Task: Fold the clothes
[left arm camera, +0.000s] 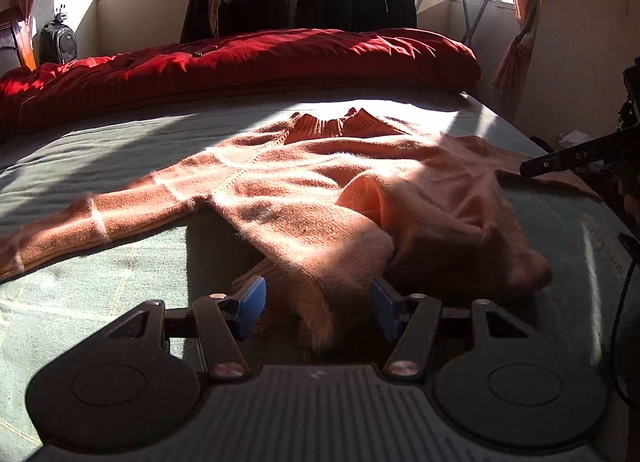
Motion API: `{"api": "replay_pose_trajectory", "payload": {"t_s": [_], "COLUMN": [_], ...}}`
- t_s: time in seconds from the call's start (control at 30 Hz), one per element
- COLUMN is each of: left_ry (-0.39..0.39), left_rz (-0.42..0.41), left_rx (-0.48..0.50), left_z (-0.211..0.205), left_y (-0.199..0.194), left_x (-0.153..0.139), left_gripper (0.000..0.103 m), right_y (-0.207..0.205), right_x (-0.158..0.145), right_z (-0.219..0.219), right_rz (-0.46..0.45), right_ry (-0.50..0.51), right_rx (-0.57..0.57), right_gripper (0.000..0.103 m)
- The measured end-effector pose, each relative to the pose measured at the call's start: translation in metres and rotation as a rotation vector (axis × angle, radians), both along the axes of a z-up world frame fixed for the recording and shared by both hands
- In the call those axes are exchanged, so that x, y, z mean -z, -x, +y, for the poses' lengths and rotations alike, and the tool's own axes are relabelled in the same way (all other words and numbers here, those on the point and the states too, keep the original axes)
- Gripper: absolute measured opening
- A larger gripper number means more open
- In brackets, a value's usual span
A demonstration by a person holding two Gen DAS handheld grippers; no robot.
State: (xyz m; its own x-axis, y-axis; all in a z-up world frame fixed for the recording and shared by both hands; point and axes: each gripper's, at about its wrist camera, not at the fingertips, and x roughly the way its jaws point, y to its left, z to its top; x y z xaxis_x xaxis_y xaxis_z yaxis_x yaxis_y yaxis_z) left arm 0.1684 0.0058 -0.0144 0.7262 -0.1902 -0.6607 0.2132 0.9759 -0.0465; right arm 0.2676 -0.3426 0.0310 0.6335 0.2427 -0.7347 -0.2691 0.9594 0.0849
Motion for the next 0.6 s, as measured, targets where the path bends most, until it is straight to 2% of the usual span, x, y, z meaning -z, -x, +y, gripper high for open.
{"api": "replay_pose_trajectory", "payload": {"t_s": [0.13,0.3,0.43,0.6], "left_ry": [-0.004,-0.036,-0.060,-0.112], "left_rz": [-0.009,-0.064,-0.106,-0.107], "left_rx": [0.017,0.043,0.085,0.120], "left_z": [0.000,-0.006,-0.013,-0.021], "left_y": [0.013,0.017,0.010,-0.003], "left_x": [0.015,0.030,0.039,0.057], "left_gripper": [0.059,0.059,0.059,0.054], "right_y": [0.042,0.089,0.106,0.114], "right_x": [0.028,0.055,0.072,0.080], "right_z": [0.006,0.008,0.004,0.007], "right_rz": [0.032,0.031,0.085,0.110], "right_ry": [-0.054,-0.183,-0.321,-0.337], "right_rx": [0.037,0.110,0.168,0.169], "right_gripper": [0.058,0.059,0.061,0.061]}}
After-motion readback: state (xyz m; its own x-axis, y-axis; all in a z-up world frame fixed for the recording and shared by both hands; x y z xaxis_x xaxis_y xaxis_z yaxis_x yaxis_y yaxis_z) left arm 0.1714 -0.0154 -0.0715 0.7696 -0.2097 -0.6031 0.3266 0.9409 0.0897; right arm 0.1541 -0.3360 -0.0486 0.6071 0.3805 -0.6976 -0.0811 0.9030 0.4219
